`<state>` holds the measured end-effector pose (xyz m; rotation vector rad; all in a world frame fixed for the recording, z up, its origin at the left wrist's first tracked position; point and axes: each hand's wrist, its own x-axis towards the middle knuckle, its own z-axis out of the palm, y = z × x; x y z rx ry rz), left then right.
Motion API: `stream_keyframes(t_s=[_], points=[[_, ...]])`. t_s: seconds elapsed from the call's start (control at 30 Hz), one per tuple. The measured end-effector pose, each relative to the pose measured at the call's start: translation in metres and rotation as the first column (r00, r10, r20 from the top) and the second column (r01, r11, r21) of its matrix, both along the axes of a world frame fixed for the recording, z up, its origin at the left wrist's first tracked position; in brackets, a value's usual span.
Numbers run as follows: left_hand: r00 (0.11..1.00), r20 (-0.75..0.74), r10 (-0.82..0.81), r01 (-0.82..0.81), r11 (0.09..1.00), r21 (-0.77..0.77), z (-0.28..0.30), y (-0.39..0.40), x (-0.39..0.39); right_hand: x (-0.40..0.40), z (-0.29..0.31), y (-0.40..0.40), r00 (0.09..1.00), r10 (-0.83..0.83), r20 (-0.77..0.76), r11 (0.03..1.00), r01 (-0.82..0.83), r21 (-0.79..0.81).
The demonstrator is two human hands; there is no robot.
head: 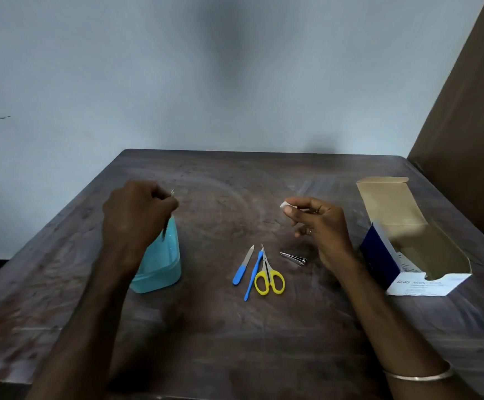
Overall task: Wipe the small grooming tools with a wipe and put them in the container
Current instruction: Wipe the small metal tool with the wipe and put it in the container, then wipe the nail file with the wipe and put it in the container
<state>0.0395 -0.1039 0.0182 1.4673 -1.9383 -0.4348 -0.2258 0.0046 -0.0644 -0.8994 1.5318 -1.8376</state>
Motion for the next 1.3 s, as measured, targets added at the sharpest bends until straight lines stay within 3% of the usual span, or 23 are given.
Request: stream_keyframes(t_s=[0.17,0.37,0.63,1.3], points=[[0.975,0.218,0.042,-0.079,0.983,0.163,-0.018,-0.002,0.017,-0.001,0.001,0.002,0.999,0.021,0.045,1.0,-0.02,-0.009],[0.933,0.358,-0.045,-0.026,0.982,0.189,-0.035,-0.005,0.004,-0.001,0.001,0.003,0.998,0.065,0.01,0.998,-0.065,0.003],[0.916,0.369,-0.157,0.084,0.975,0.207,-0.036,-0.011,-0.017,-0.001,-0.001,0.003,0.996,0.075,-0.048,0.995,-0.071,0.075],[0.879,0.451,-0.156,0.058,0.973,0.223,-0.03,-0.019,-0.024,0.002,0.001,0.003,0.983,0.075,-0.165,0.997,-0.07,0.033]])
